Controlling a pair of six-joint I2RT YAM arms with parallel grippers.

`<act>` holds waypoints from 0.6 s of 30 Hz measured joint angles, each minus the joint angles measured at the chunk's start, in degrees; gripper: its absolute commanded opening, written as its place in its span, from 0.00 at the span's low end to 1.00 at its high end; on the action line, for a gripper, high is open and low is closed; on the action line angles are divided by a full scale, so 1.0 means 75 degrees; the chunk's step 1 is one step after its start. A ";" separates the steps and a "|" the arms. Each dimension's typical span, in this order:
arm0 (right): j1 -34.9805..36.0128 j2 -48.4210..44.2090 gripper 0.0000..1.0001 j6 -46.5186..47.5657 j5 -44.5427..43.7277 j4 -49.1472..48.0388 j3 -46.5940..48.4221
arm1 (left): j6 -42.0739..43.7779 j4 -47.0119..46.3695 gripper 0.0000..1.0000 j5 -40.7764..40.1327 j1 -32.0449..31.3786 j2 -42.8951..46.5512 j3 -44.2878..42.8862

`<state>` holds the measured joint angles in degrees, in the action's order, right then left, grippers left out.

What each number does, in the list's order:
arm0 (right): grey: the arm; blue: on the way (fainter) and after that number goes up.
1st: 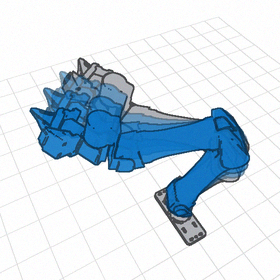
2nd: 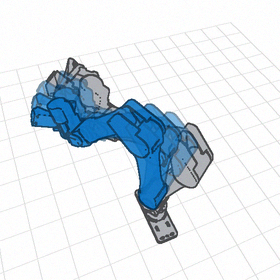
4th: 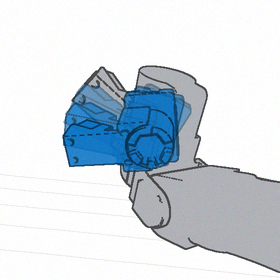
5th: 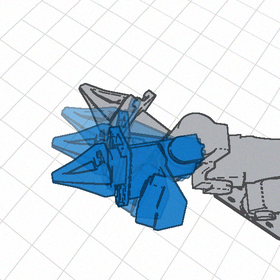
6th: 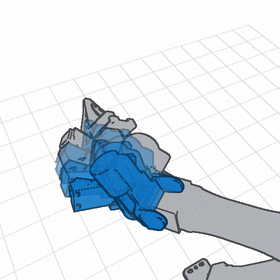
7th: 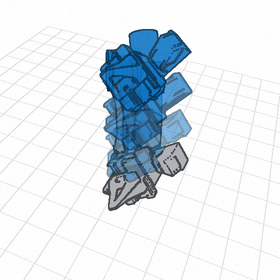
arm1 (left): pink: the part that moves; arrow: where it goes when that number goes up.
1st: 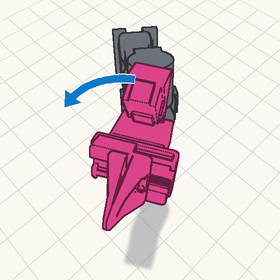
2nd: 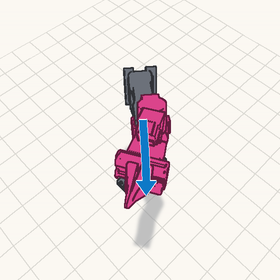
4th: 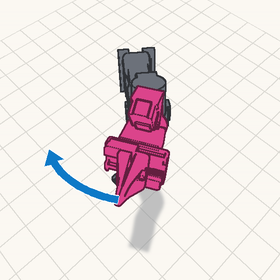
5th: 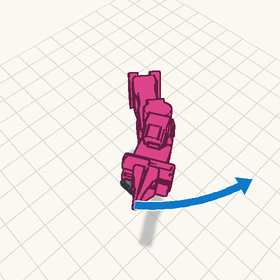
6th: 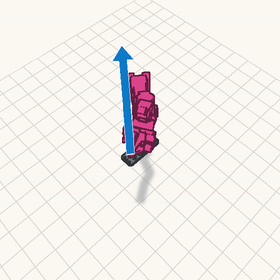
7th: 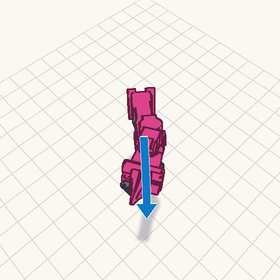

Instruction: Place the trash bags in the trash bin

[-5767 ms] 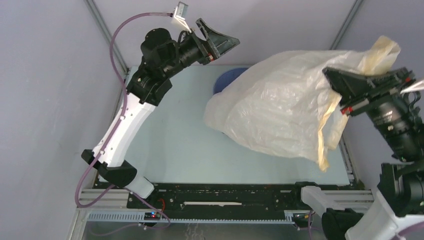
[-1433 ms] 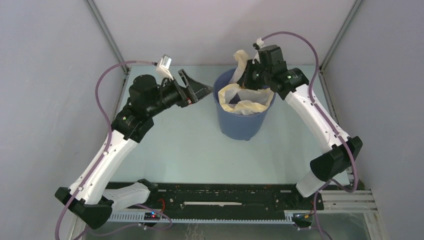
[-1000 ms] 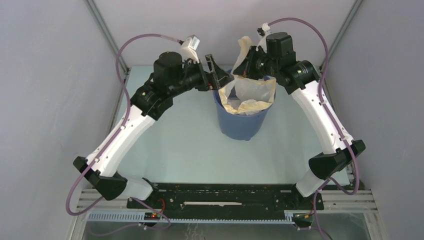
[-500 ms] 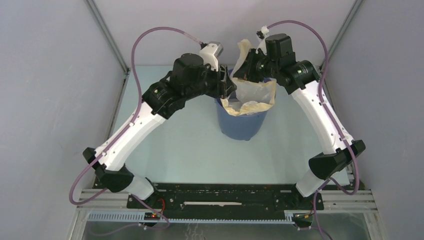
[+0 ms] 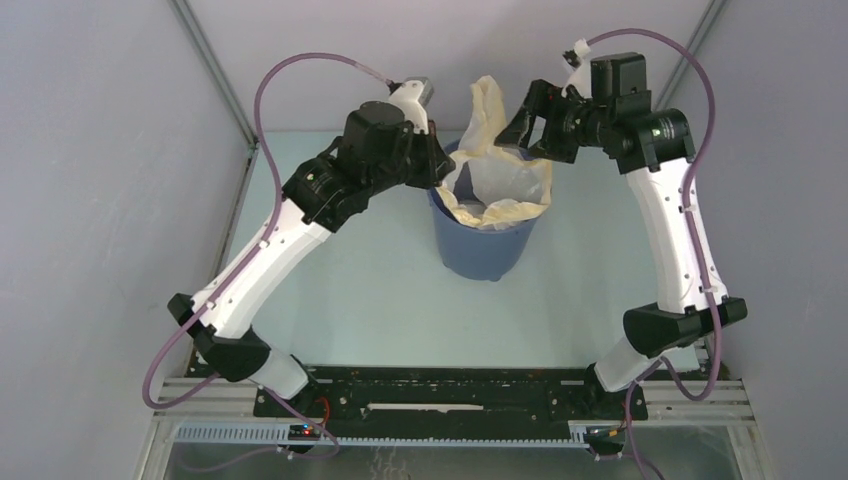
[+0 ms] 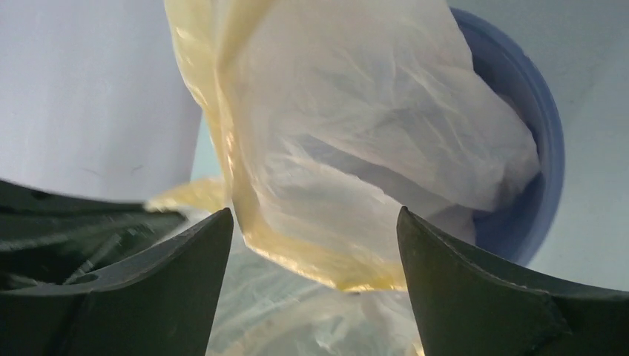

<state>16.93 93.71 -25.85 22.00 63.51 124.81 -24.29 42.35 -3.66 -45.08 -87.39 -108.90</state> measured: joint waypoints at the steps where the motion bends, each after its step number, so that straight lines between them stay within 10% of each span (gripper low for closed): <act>1: -0.0073 -0.0076 0.93 0.0131 -0.0003 0.0093 -0.0070 | -0.0140 -0.0050 0.00 0.0058 0.0082 0.0058 0.0058; 18: -0.0399 -0.1428 0.95 0.1574 -0.0522 -0.0501 -0.2221 | -0.4304 -0.3847 0.00 0.2591 0.2092 0.1760 0.4290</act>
<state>13.93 83.00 -14.04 18.09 59.75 108.16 -56.58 13.50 15.77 -29.39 -74.19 -76.73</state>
